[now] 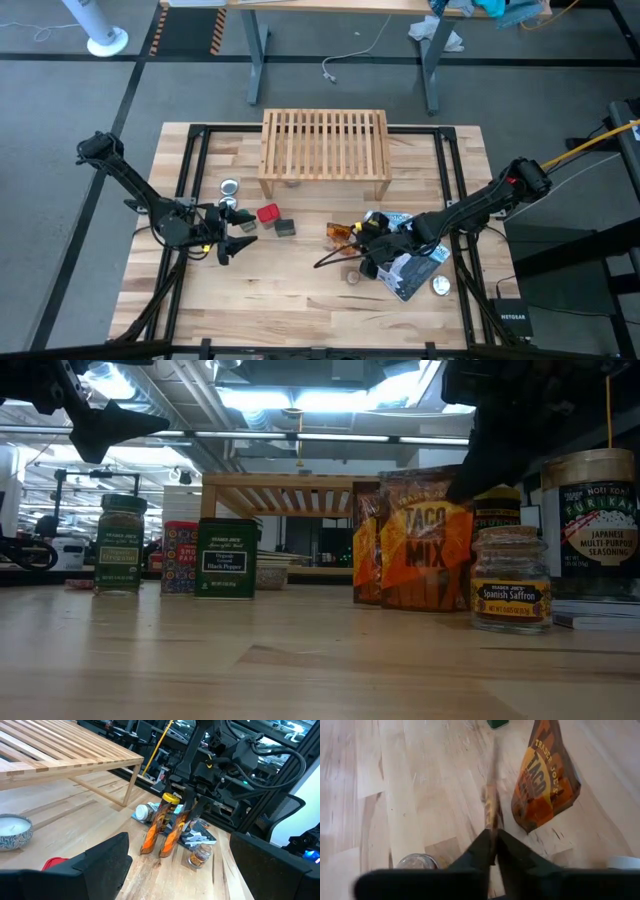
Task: Shelf spices
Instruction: Put the bottom orange seasoning pack on the shelf
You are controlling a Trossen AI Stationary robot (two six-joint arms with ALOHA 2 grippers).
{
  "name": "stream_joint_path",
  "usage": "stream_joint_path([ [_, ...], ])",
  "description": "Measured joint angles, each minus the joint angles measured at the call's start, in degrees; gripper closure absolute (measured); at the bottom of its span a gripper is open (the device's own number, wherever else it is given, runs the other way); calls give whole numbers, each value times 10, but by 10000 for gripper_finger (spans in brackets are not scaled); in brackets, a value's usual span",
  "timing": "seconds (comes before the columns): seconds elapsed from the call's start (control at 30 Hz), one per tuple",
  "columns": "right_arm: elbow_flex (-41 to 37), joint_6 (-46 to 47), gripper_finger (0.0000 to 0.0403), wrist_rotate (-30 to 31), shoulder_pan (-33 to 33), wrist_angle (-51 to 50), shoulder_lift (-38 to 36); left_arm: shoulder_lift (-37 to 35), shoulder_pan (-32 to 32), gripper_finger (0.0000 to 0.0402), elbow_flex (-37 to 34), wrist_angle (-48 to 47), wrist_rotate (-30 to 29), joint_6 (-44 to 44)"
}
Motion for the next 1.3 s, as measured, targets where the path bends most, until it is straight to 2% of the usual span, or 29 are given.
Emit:
stream_joint_path([
  [0.07,0,-9,395,-2,0,8,0,0,0,61,0,0,0,2],
  [0.17,1,-15,389,-6,0,38,0,0,0,61,0,0,0,3],
  [0.33,33,-57,397,-6,0,31,0,0,0,61,0,0,0,3],
  [0.47,72,-81,398,-3,0,-3,0,0,0,61,0,0,0,2],
  [0.6,123,-120,398,29,0,-51,0,0,0,61,0,0,0,2],
  [0.73,182,-191,400,73,-12,-84,0,0,0,61,0,0,0,2],
  [0.97,280,-370,401,66,-91,-79,0,0,0,61,0,0,0,2],
  [1.07,320,-437,401,23,-141,-75,0,0,0,61,0,0,0,2],
  [1.3,380,-544,401,-146,-277,-19,0,0,0,61,0,0,0,2],
])
